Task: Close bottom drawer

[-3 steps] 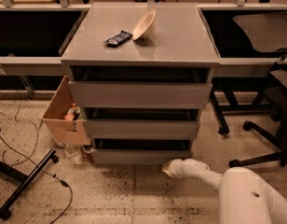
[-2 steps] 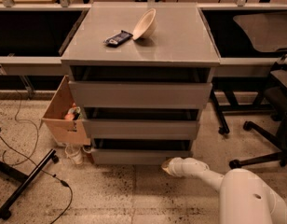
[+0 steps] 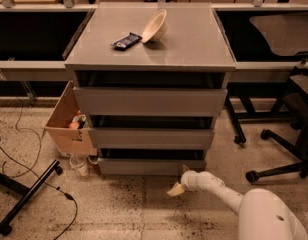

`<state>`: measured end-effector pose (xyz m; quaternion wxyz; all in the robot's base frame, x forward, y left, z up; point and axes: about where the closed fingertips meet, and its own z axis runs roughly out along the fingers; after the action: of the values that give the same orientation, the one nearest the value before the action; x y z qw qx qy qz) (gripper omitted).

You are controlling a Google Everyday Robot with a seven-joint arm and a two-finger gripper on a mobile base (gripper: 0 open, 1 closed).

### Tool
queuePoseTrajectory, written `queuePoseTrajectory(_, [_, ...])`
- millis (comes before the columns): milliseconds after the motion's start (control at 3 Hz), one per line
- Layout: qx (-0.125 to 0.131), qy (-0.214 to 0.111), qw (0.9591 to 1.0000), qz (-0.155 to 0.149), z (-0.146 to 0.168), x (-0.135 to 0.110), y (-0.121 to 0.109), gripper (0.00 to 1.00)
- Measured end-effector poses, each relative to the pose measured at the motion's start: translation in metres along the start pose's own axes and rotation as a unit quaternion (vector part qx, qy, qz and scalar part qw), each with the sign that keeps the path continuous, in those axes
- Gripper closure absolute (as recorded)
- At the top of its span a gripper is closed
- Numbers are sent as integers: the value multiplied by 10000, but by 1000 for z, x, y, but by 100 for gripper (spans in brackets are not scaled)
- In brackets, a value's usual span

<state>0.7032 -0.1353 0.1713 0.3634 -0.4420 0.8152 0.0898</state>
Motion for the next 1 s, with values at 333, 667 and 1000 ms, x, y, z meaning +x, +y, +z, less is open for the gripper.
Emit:
queuePoseTrajectory(333, [-43,-67,9999,122,3,12,7,0])
queuePoseTrajectory(667, [-124,-158,9997,161,7,16,11,0])
queuePoseTrajectory(1000, [-173,-235,9995,117,12,12,11,0])
